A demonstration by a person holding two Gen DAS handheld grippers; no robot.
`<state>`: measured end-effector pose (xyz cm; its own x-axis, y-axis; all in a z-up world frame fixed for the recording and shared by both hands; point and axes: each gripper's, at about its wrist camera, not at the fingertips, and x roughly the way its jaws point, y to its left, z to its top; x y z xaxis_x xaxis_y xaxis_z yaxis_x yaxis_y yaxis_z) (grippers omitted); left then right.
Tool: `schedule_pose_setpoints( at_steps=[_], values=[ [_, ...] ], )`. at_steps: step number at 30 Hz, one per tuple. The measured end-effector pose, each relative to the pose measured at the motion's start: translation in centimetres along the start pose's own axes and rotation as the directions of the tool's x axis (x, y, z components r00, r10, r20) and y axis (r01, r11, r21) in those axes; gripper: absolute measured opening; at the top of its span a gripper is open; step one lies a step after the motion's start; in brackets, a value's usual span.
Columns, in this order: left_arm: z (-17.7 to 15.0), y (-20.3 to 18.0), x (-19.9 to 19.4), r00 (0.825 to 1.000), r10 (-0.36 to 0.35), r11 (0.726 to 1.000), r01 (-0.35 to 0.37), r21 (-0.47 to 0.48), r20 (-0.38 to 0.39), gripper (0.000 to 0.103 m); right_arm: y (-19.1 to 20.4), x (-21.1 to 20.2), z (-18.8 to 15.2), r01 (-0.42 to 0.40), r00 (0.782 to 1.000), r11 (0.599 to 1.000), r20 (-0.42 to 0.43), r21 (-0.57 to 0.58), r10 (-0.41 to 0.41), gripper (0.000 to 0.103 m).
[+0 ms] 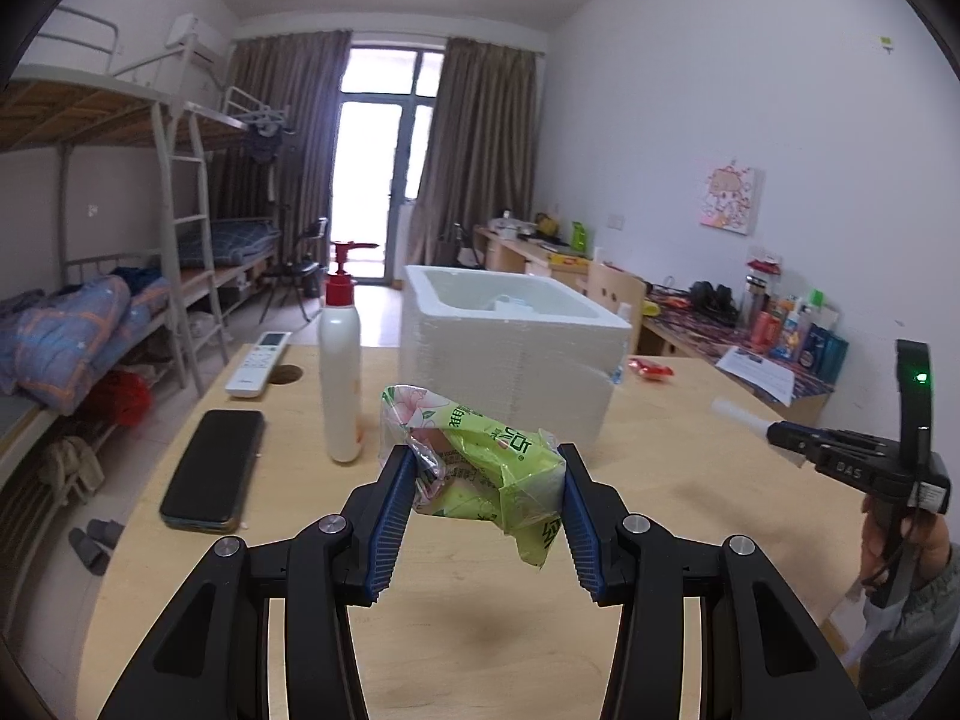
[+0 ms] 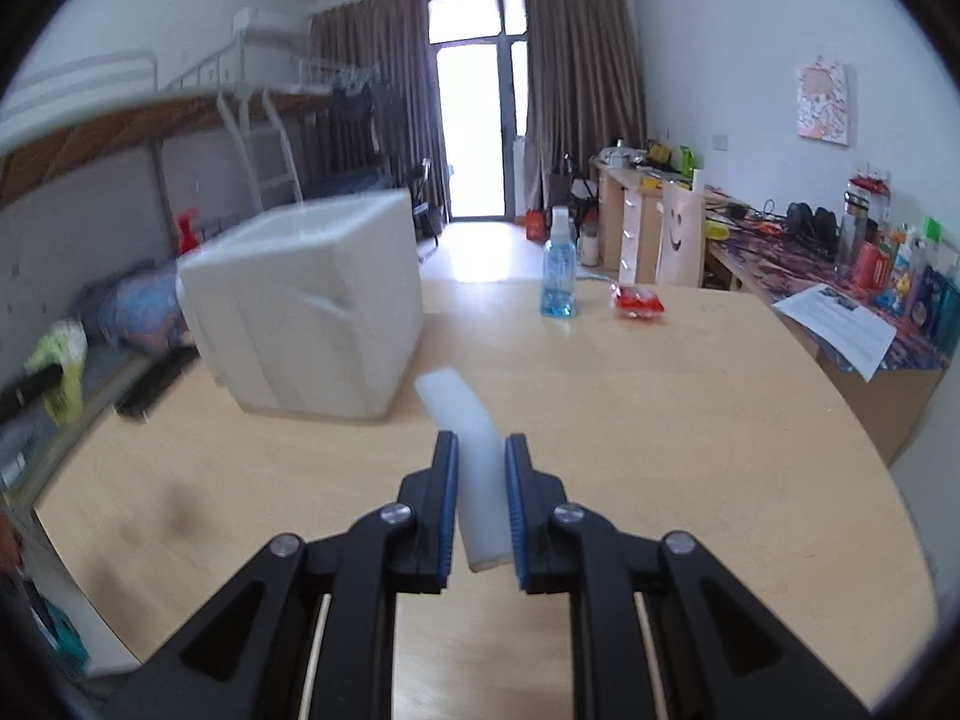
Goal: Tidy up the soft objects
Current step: 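Lift the foam tube with the right tool while the left tool carries the packet toward the foam box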
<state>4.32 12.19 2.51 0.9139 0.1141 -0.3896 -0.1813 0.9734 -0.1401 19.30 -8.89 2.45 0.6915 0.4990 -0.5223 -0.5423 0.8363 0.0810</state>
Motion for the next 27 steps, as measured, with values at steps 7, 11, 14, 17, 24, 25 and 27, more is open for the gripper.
schedule_pose_setpoints(
  at_steps=[7, 11, 14, 17, 24, 25, 27],
  values=[
    [-0.2, -0.2, 0.0, 0.994, 0.102, 0.995, -0.102, -0.011, 0.024, 0.049, 2.6, -0.7, 0.1, -0.029, 0.998, 1.0, 0.059, -0.003, 0.029, 0.018],
    [-0.1, -0.8, 0.2, 0.991, 0.131, 0.991, -0.131, -0.002, 0.036, 0.049, 3.9, -0.6, -0.4, -0.02, 0.997, 1.0, 0.075, 0.015, 0.018, 0.018],
    [-0.2, -1.3, 0.3, 0.983, 0.174, 0.985, -0.175, 0.013, 0.056, 0.049, 4.4, -0.7, -0.6, -0.023, 0.995, 0.999, 0.094, 0.034, 0.019, 0.018],
    [-0.4, -1.4, 0.3, 0.973, 0.221, 0.975, -0.222, 0.015, 0.065, 0.049, 4.6, -0.9, -0.9, -0.033, 0.994, 0.998, 0.102, 0.046, 0.028, 0.018],
    [-0.5, -1.3, 0.6, 0.934, 0.345, 0.939, -0.343, -0.039, 0.094, 0.049, 6.7, -0.7, -2.2, -0.026, 0.995, 0.998, 0.102, 0.049, 0.021, 0.019],
    [-0.6, -1.2, 0.6, 0.928, 0.359, 0.933, -0.356, -0.046, 0.097, 0.049, 6.8, -0.8, -2.2, -0.027, 0.994, 0.998, 0.111, 0.051, 0.021, 0.019],
    [-0.7, -1.5, 0.7, 0.911, 0.395, 0.919, -0.392, -0.049, 0.114, 0.049, 7.2, -1.1, -2.3, -0.036, 0.99, 0.998, 0.14, 0.06, 0.027, 0.019]
  ],
)
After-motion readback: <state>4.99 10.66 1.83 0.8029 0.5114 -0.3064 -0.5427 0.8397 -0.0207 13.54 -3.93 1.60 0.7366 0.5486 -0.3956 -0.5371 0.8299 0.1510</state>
